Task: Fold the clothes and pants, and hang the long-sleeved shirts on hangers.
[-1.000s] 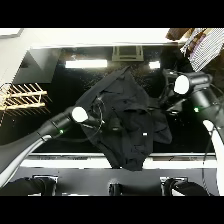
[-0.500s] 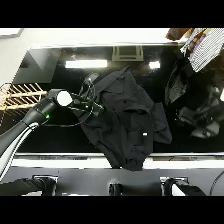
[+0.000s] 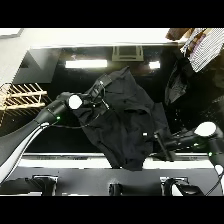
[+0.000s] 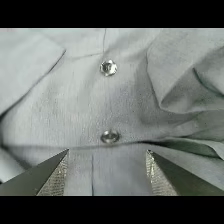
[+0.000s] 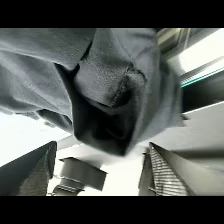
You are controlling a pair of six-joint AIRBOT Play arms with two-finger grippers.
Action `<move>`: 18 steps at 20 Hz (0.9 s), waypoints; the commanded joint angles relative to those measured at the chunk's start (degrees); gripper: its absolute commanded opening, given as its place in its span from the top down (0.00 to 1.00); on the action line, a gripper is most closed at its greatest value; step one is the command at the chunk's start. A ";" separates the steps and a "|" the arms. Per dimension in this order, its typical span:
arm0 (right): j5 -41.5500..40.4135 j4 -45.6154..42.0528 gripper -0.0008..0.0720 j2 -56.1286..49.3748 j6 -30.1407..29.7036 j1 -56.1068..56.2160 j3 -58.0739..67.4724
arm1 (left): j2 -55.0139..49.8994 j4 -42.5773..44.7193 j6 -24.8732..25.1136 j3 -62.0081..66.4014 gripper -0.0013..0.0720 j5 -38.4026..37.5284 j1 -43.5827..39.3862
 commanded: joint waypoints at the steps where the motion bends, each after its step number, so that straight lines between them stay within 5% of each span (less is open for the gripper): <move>1: -7.26 2.38 0.09 0.61 10.12 8.20 -4.04 | -2.14 -0.70 3.43 0.09 0.24 6.16 -1.95; 4: -5.77 0.85 0.19 0.61 12.57 11.37 -4.50 | -4.50 -4.22 6.43 1.22 0.24 7.56 -3.58; 5: -5.09 0.15 0.30 0.61 12.81 12.00 -4.63 | -5.60 -7.56 9.33 2.21 0.24 6.73 -4.15; 8: -3.54 -1.46 0.94 0.74 13.27 12.57 -4.72 | -9.70 -12.20 14.84 7.10 0.24 1.27 -5.38; 12: -2.01 -2.67 0.94 0.92 10.86 12.57 -4.72 | -15.02 -12.37 16.92 14.03 0.24 -6.27 -5.73; 18: -1.33 -4.55 0.94 0.92 8.76 12.57 -4.72 | -20.13 -14.34 20.81 20.46 0.24 -7.93 -6.80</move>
